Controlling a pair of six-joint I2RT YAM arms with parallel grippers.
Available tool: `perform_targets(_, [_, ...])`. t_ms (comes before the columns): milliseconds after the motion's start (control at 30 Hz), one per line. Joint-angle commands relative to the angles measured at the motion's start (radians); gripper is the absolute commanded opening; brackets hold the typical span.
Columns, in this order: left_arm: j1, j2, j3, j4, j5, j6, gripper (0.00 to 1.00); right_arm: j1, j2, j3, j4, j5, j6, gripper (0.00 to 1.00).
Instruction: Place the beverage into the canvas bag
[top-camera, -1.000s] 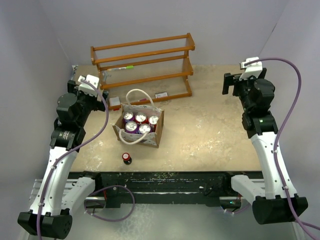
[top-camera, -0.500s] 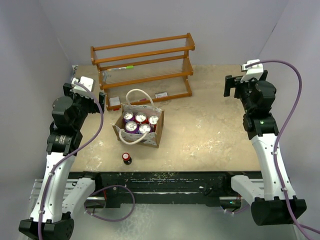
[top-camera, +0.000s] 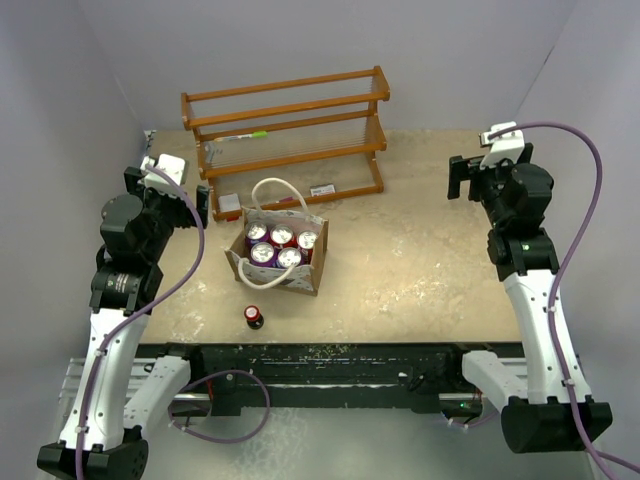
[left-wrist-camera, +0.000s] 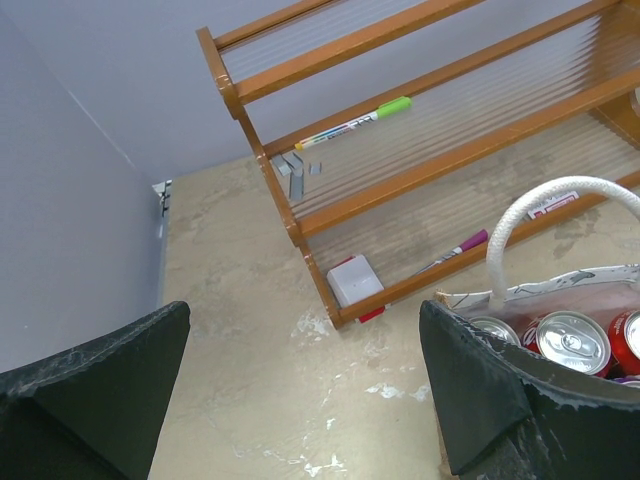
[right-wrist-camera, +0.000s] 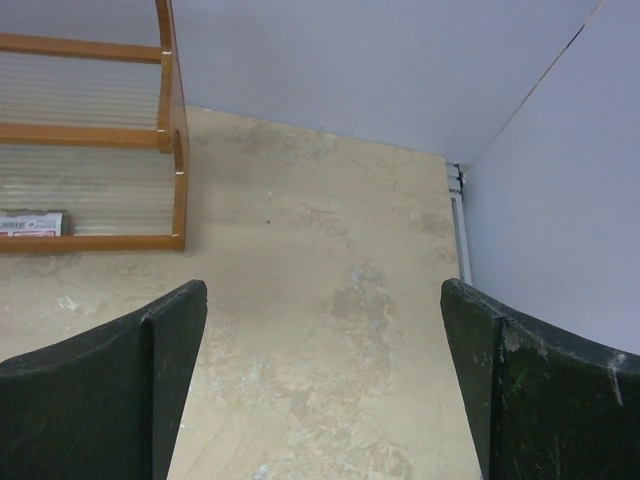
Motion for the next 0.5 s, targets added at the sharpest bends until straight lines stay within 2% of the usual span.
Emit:
perform_targets(0, [0.007,-0.01,0.042,0.013,-0.006,-0.012,0.99,-0.005,-0.024,0.021,0.021,-0.006,-0.012,1.0])
perform_targets(467, [0.008,-0.01,0.041,0.011,-0.009,-0.003,0.99,-0.005,-0.021,0.021,0.021,0.006,-0.011,1.0])
